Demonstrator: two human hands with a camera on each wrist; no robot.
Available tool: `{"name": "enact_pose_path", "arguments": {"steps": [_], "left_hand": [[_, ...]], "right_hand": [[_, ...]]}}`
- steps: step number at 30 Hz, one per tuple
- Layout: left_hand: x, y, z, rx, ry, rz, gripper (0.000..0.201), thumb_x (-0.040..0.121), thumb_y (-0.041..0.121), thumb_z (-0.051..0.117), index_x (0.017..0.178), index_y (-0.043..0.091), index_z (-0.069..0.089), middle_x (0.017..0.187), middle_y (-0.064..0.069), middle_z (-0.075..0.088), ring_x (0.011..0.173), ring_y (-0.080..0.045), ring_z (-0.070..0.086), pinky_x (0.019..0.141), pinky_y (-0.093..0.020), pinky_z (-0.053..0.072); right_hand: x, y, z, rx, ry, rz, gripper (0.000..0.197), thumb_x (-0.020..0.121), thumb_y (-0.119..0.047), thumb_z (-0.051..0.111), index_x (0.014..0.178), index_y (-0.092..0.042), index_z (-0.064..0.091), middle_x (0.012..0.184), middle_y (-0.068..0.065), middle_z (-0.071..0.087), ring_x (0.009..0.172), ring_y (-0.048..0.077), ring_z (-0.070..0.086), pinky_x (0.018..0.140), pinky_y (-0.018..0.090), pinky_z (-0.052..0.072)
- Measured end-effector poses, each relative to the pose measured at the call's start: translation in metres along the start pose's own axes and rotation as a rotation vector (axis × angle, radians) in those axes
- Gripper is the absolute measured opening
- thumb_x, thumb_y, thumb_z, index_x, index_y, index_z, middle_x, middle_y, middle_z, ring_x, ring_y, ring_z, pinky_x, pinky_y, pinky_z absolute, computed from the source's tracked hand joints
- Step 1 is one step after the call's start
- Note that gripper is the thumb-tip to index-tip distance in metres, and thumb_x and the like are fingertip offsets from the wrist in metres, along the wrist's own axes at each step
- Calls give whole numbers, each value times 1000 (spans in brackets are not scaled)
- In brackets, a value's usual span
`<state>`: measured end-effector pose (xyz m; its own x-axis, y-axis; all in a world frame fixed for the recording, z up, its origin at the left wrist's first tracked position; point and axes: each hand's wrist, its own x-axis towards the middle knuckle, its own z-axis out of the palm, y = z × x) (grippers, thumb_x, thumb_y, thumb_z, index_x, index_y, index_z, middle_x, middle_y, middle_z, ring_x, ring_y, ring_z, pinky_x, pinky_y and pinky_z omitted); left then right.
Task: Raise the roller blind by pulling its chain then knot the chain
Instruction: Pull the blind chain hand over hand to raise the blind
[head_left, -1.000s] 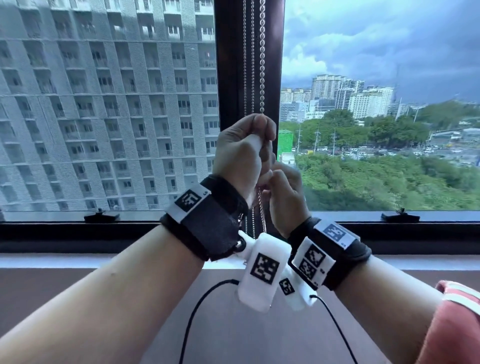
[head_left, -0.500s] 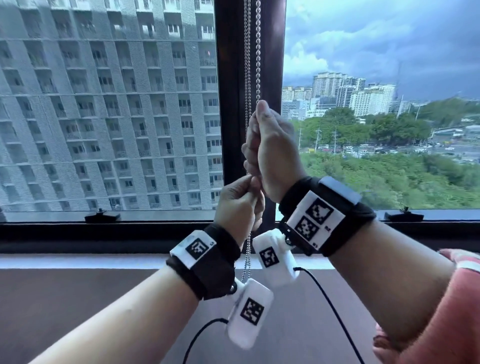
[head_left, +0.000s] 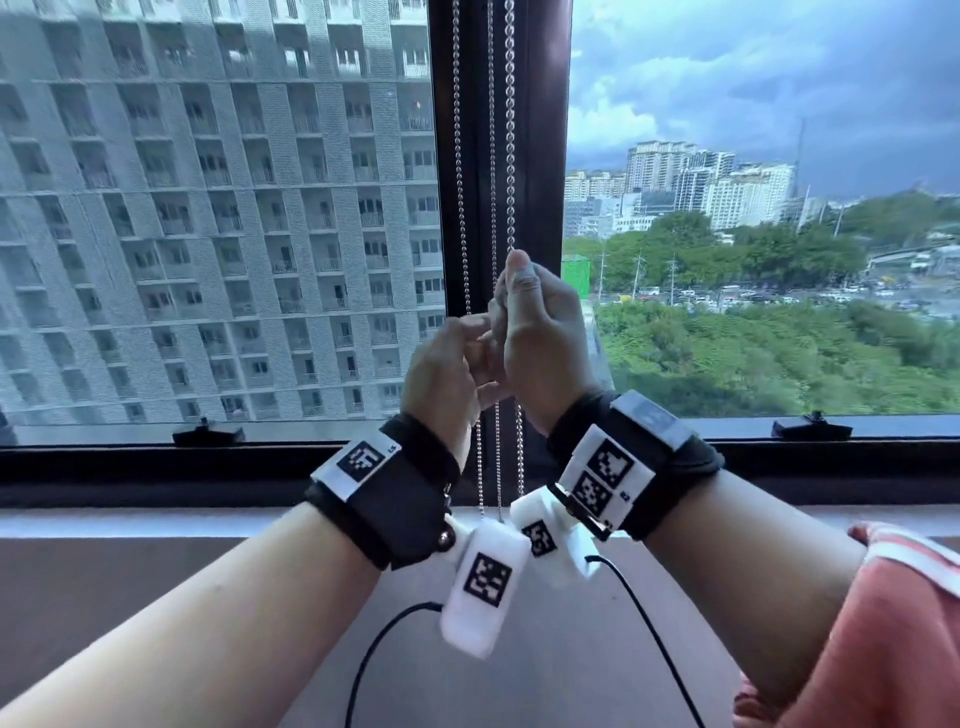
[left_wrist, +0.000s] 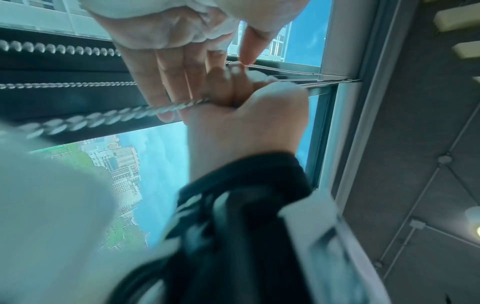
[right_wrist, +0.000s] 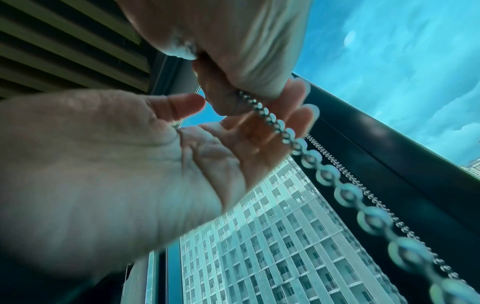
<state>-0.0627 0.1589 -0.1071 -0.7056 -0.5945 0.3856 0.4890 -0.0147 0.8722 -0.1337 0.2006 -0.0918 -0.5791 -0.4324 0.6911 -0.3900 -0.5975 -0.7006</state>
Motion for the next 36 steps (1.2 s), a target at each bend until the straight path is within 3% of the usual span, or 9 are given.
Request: {"name": "enact_pose_path", "arguments": {"steps": [3,7,10,13,16,22,26,31,36], "left_hand": [[4,8,5,-3,2,14,32,91,25,41,72,13,64,68,-10,58,62,-19,54,57,-30,44],[7,19,17,62,-8,49,36,94,26,41,102,2,65,102,-24,70,92,-30,68,79,-37,53],[11,29,23,113,-39,130,36,98,25,36,104,2,63,97,-22,71,95,-33,69,89,-39,54],[17,37,30,41,-78,168,35,99,26,37,102,0,61,73,-15,65,66,-29,65,70,-36,56],[22,34,31,2,-76,158,31,100,23,37,83,6,58,47,2,41,39,-12,31,39,-23,28],[21,18,24,24,-81,139,37,98,9,34,63,14,45,43,4,30,32,-6,19,37,-14,12],[21,17,17,31,-84,167,38,97,10,35,61,15,46,41,5,30,31,-6,17,37,-13,11],[13,0,7,93,-16,193,38,92,2,36,58,14,46,40,4,29,32,-7,19,37,-13,15],[-2,-25,-5,70,12,62,39,96,4,39,59,15,43,42,5,31,28,-4,22,32,-10,17]], "right_hand": [[-8,7,-3,19,6,27,46,102,-27,36,57,-20,42,43,-12,40,37,5,37,42,22,30],[-17,16,-6,31,16,7,48,103,-18,36,58,-21,51,44,-14,48,40,-1,42,41,17,33],[-24,25,-8,74,4,51,42,100,-28,39,60,-23,49,45,-11,38,36,6,32,36,20,25],[-34,33,-11,117,-13,99,39,101,-28,39,64,-16,39,44,-7,34,32,6,28,33,17,22],[-44,41,-14,77,-29,124,37,94,-37,42,65,-13,38,46,1,33,33,7,31,34,16,25],[-58,51,-18,132,-131,181,29,91,-30,44,67,-14,41,48,-1,32,35,4,30,36,27,18],[-49,47,-23,58,-204,162,23,81,-16,50,61,-24,59,52,0,49,44,17,45,43,29,39],[-30,30,-24,6,-203,82,28,69,6,40,63,-16,58,57,-6,55,53,8,51,52,25,44],[-6,-1,-19,-39,-129,79,32,83,-3,37,96,3,66,77,19,62,62,17,59,54,27,49]]}}
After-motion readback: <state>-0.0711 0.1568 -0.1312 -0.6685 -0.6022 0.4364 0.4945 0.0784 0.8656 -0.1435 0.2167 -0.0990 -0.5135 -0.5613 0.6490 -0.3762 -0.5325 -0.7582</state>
